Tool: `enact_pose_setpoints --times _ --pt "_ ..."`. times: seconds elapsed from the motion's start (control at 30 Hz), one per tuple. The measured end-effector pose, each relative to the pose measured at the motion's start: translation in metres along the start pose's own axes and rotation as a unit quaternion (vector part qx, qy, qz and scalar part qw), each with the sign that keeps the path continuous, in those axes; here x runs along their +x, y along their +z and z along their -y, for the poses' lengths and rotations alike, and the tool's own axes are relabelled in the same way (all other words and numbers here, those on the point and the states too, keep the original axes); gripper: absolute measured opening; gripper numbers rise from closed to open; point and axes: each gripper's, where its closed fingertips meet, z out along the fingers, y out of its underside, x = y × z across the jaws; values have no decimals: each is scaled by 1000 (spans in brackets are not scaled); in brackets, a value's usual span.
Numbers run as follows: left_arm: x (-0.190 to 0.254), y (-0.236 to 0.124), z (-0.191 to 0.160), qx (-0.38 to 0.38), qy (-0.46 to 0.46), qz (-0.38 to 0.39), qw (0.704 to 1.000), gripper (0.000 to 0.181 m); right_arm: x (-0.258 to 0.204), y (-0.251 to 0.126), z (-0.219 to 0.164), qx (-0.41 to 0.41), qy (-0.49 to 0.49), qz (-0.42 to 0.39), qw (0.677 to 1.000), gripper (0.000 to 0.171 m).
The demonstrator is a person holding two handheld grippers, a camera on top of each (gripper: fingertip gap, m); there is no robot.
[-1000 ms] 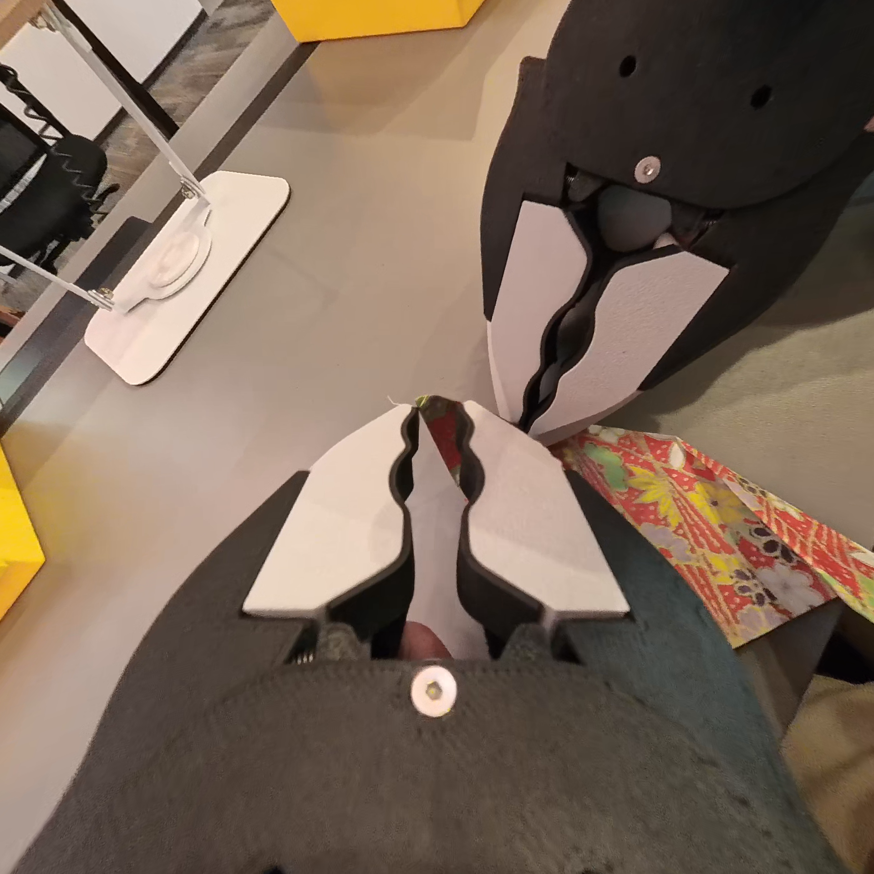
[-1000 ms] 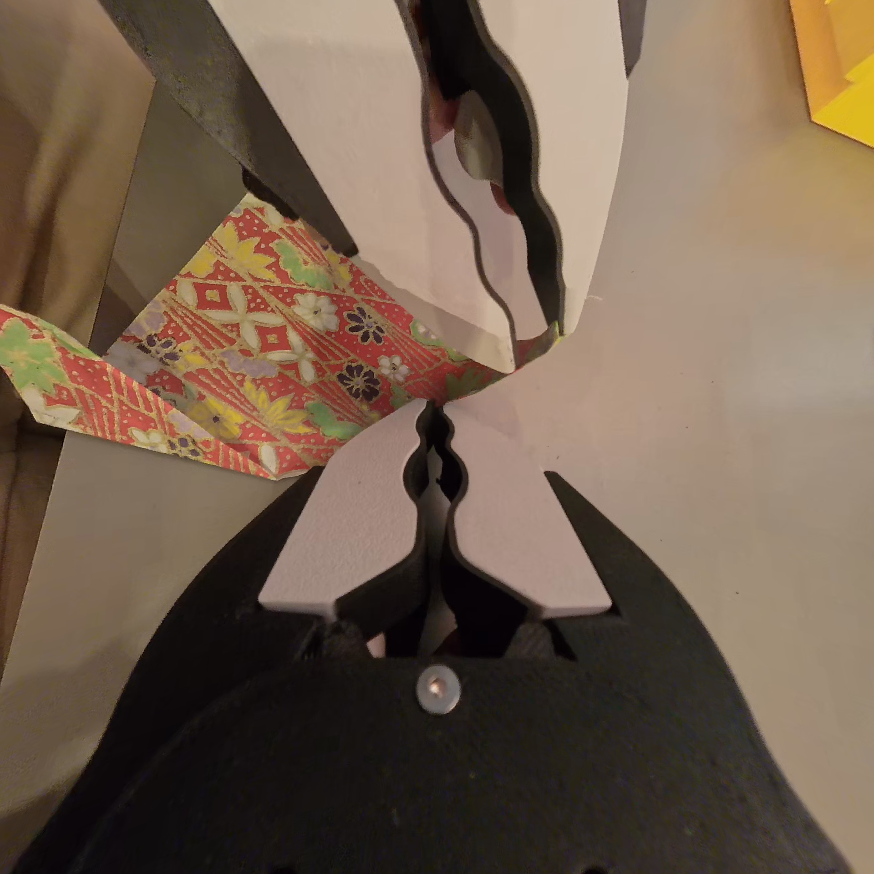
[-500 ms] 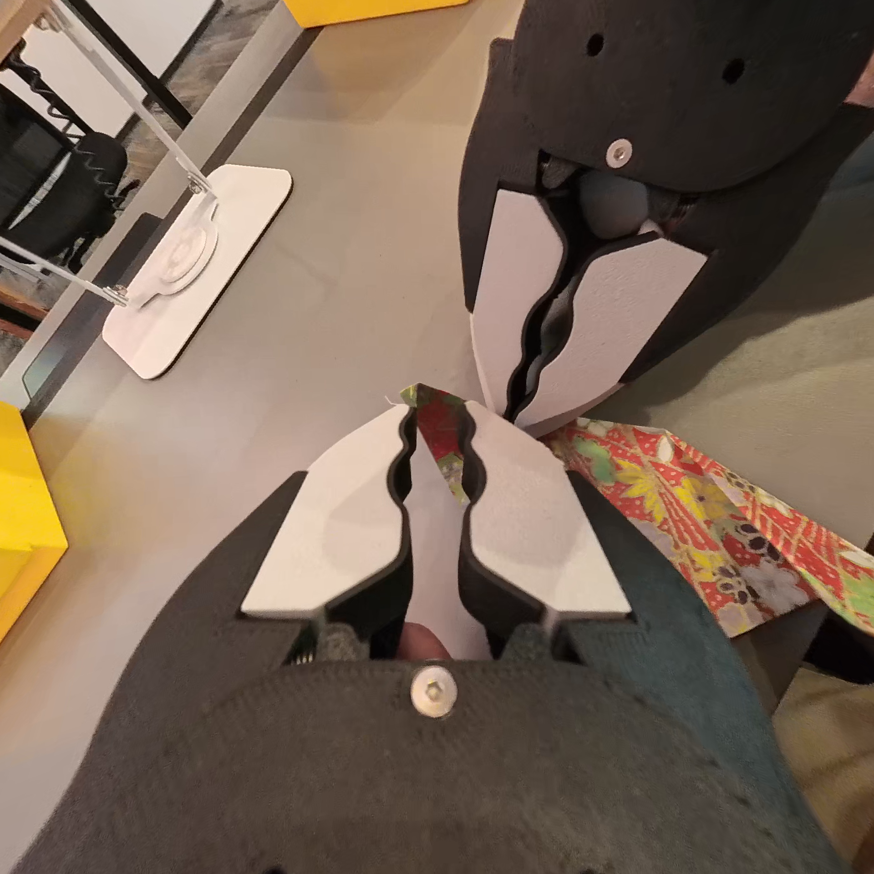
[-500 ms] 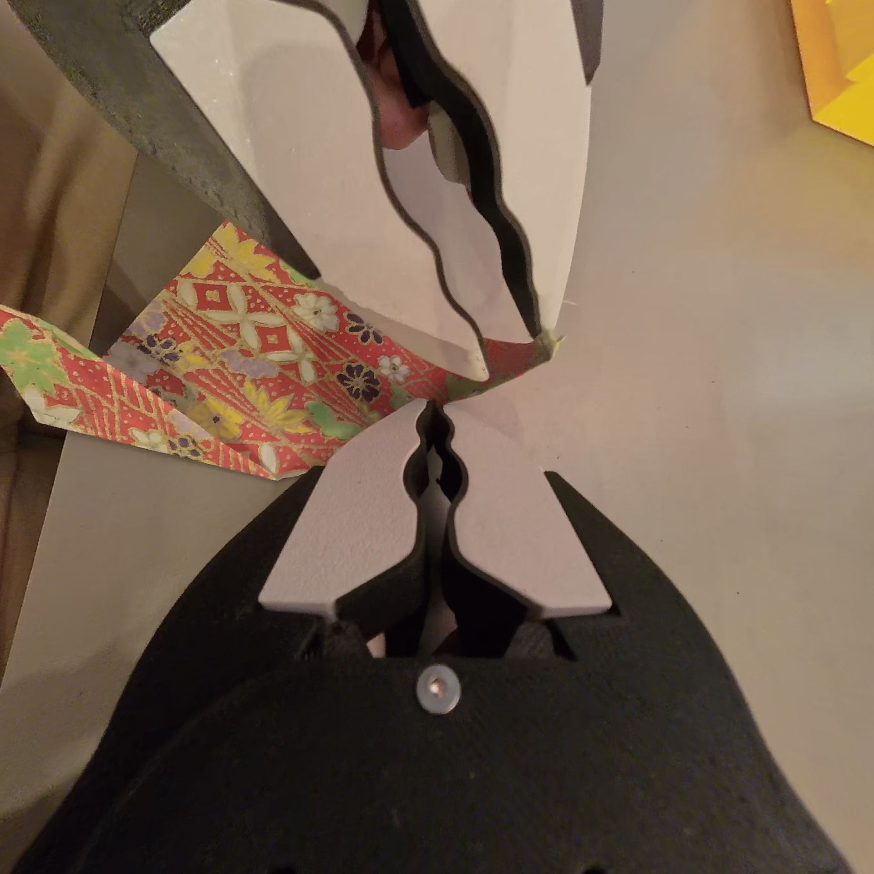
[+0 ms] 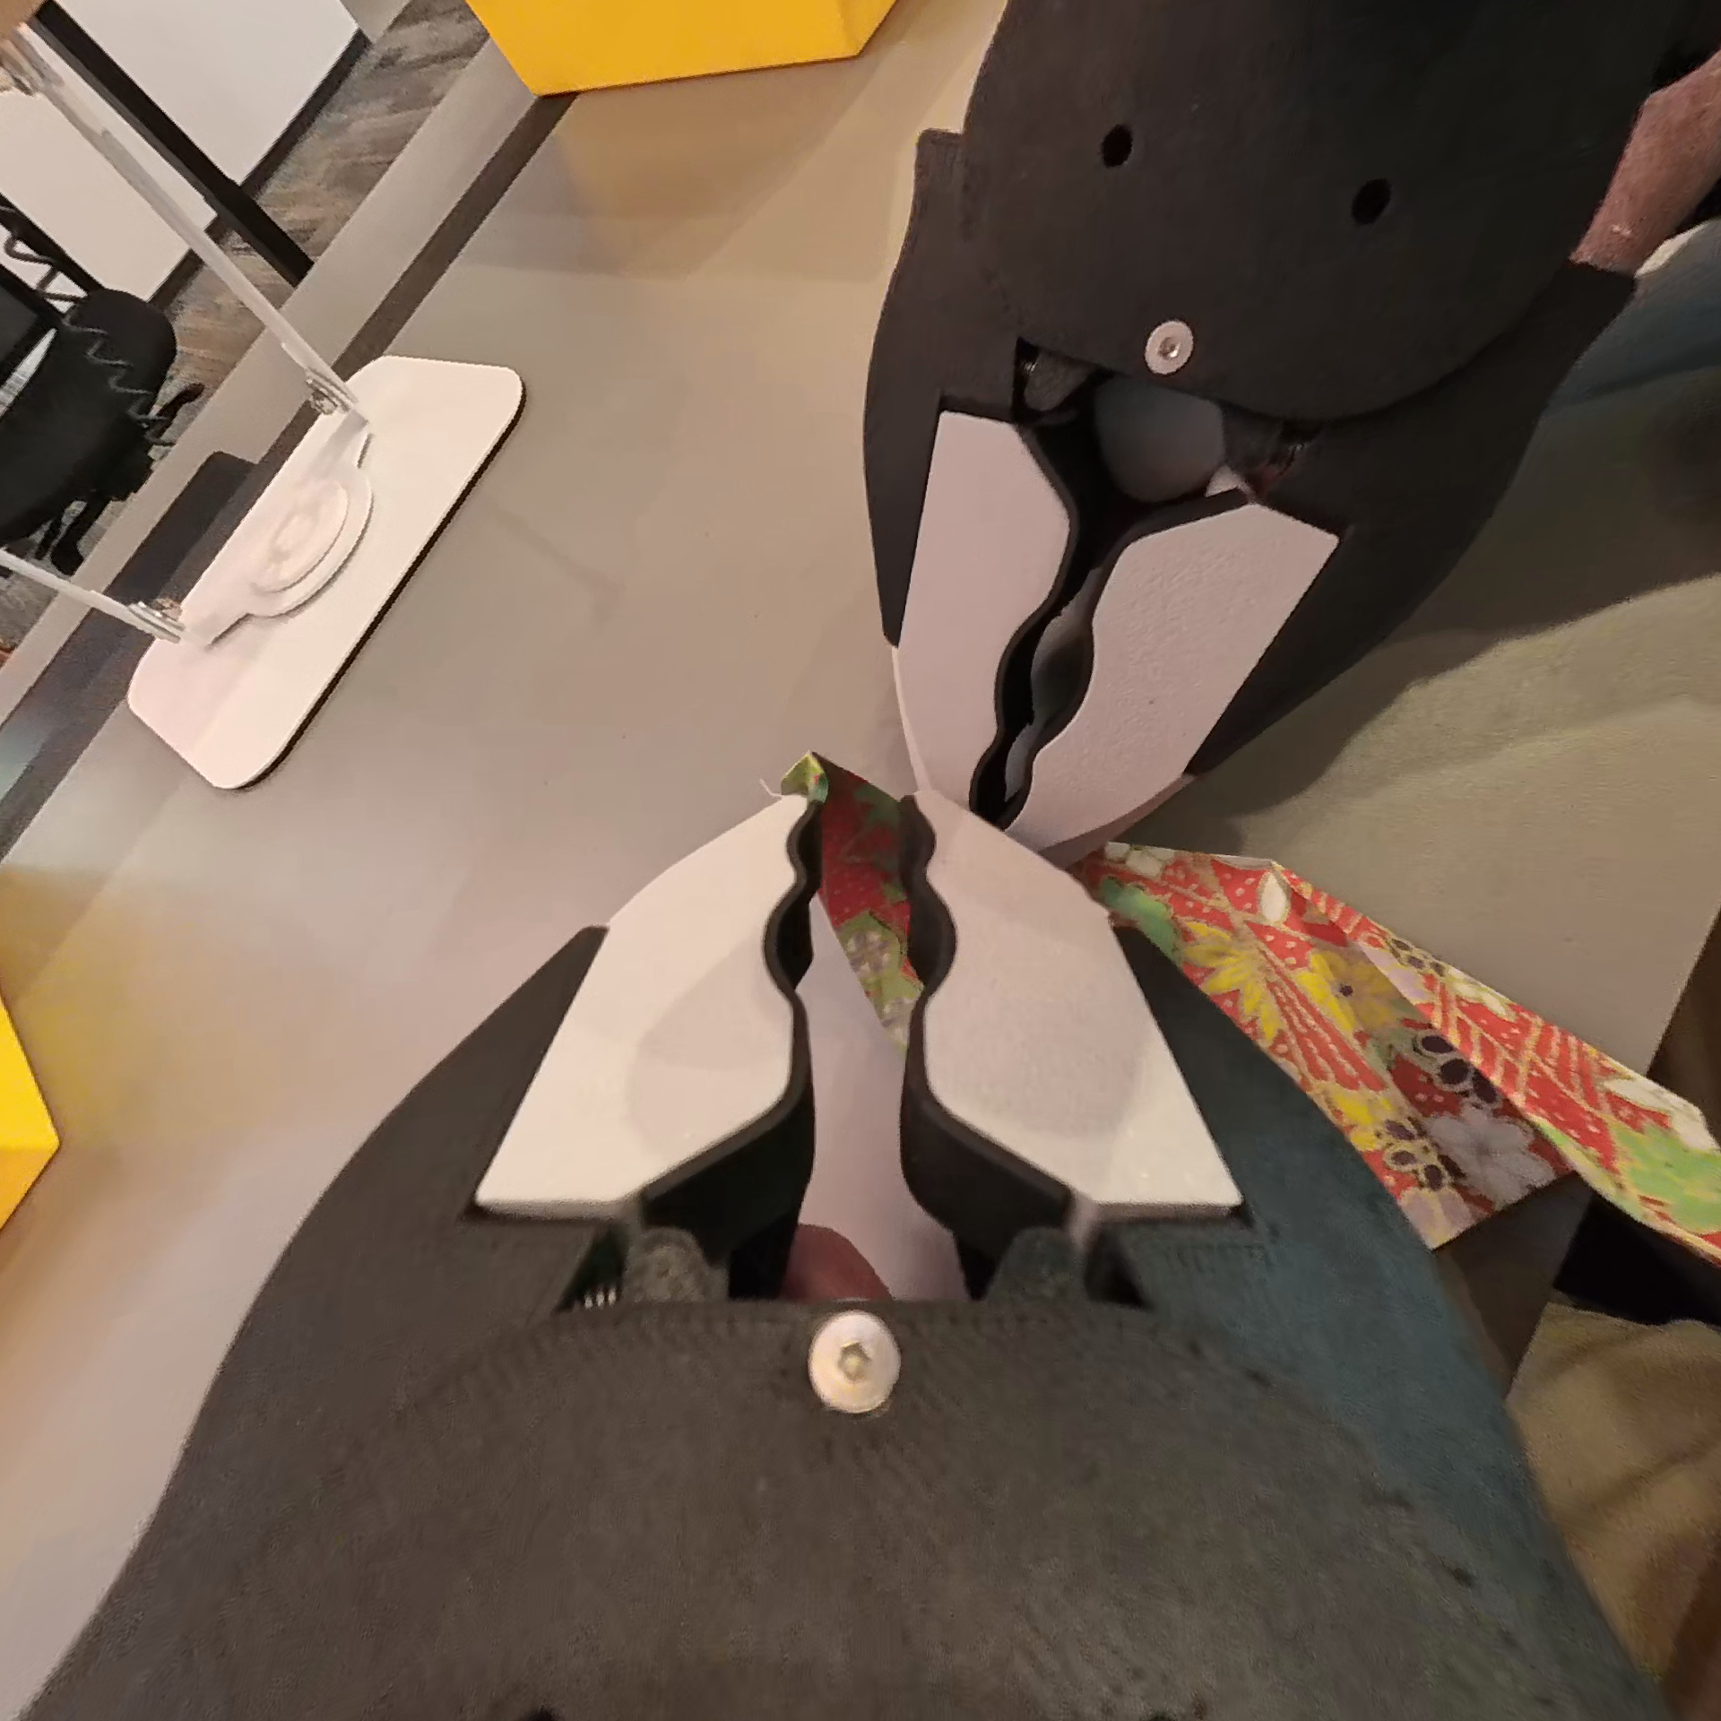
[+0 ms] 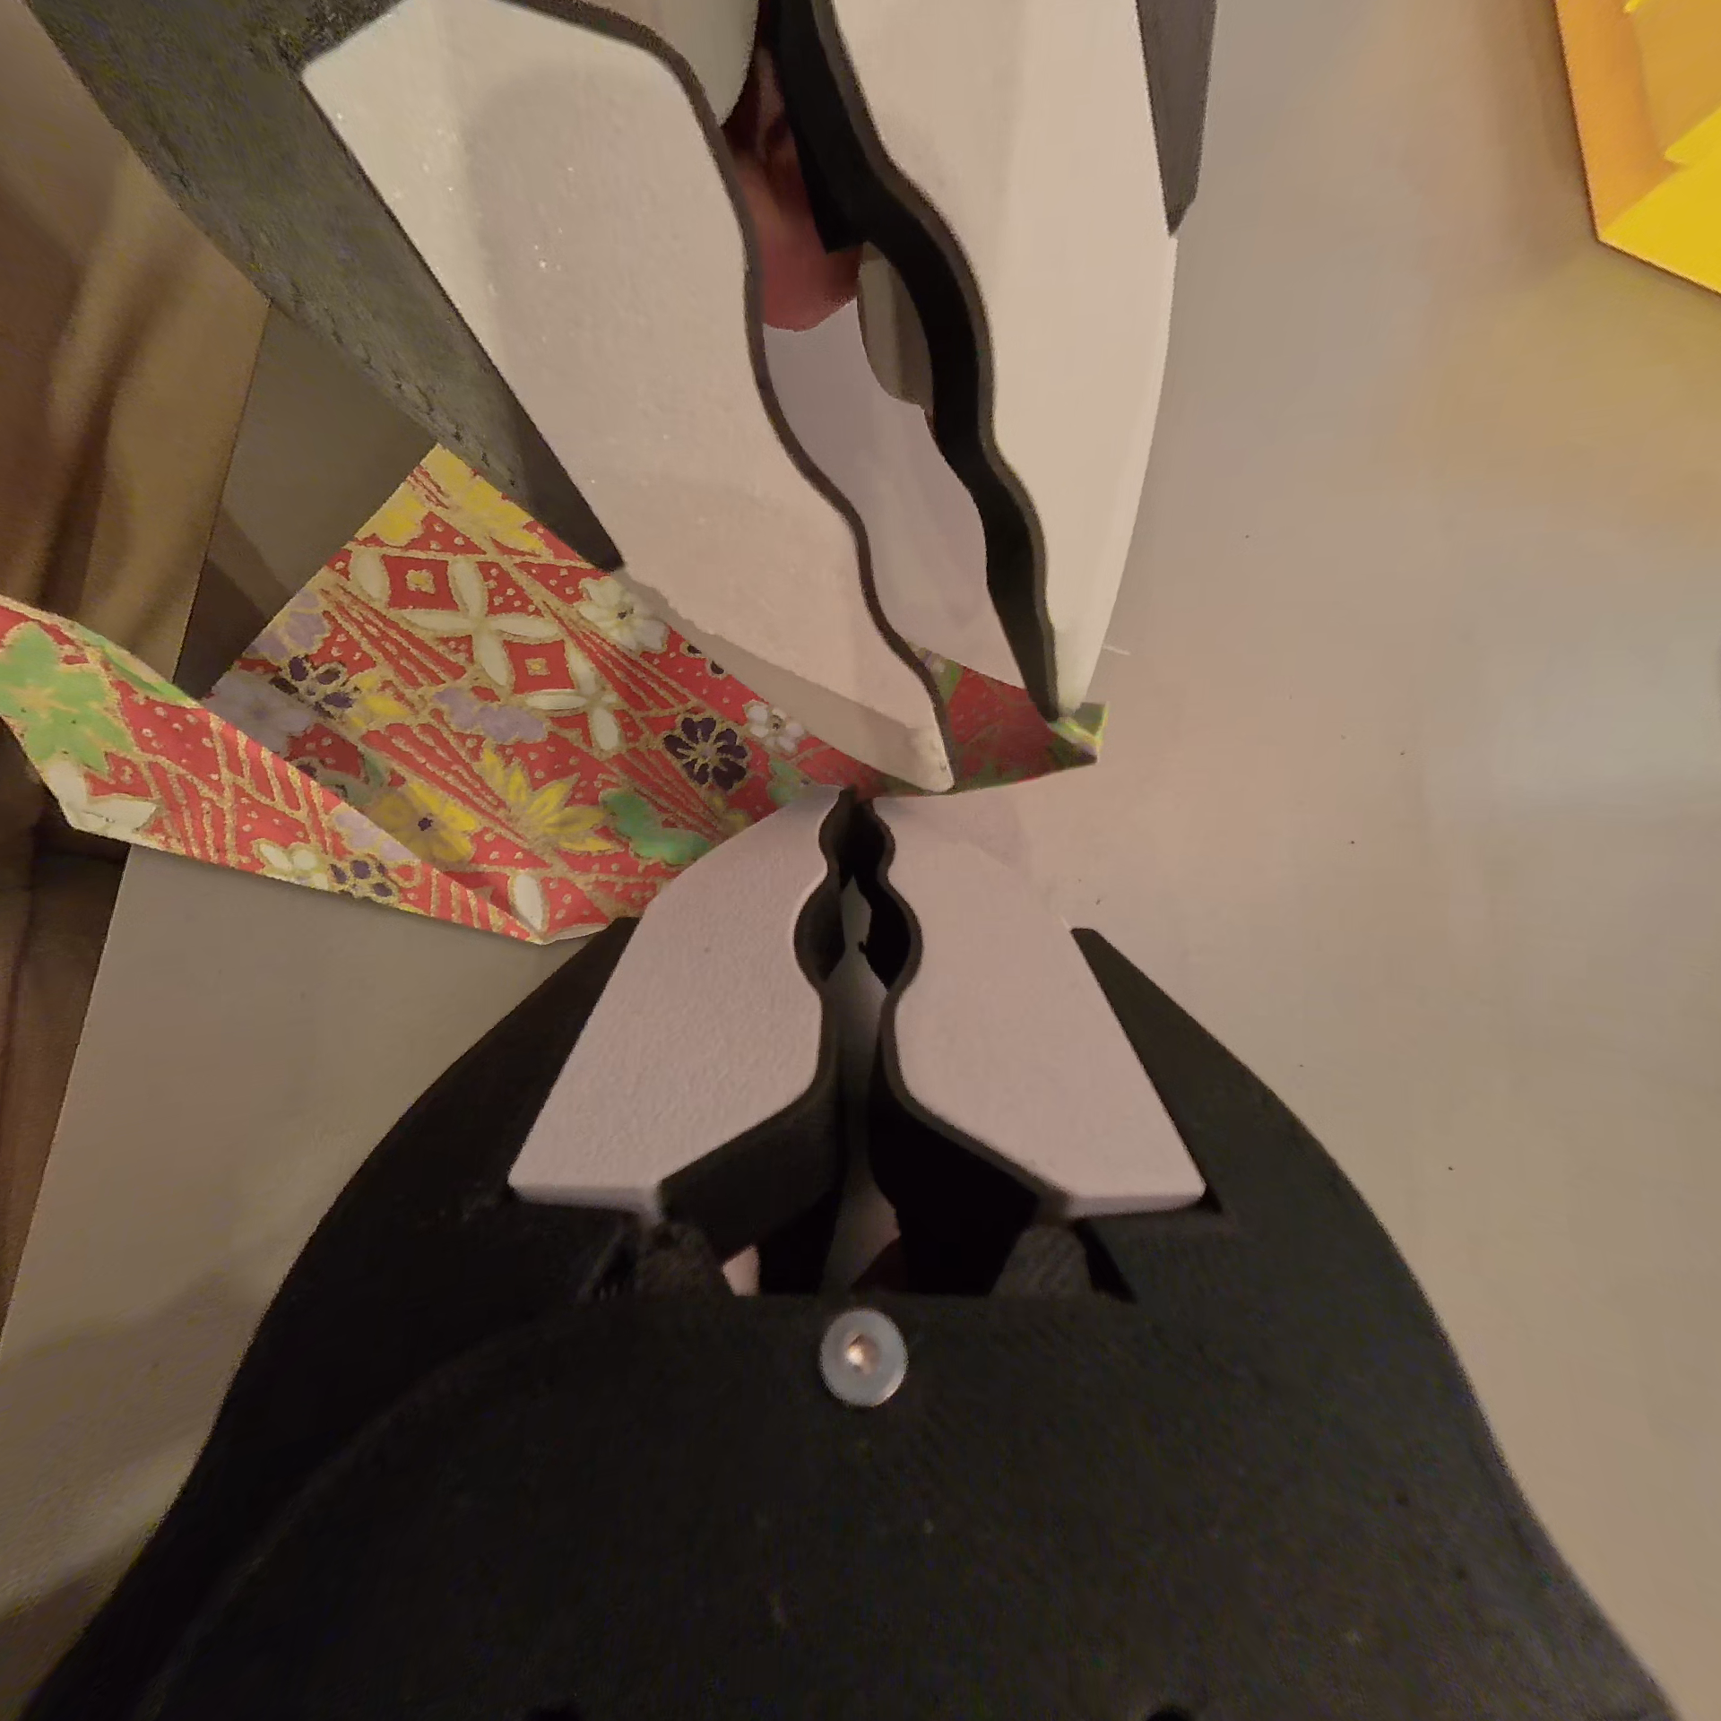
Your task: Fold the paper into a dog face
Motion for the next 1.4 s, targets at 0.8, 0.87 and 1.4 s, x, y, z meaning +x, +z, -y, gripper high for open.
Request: enact_pose_setpoints --times 0.8,0.87,1.4 --pt "4 7 6 -3 26 -51 998 13 -1 0 0 1 -7 -3 1000 0" --pt "5 7 7 -2 30 -57 998 12 -1 0 0 1 -8 -3 1000 0" --pt "8 6 10 5 51 -118 992 14 -2 0 1 2 -14 -5 1000 0"
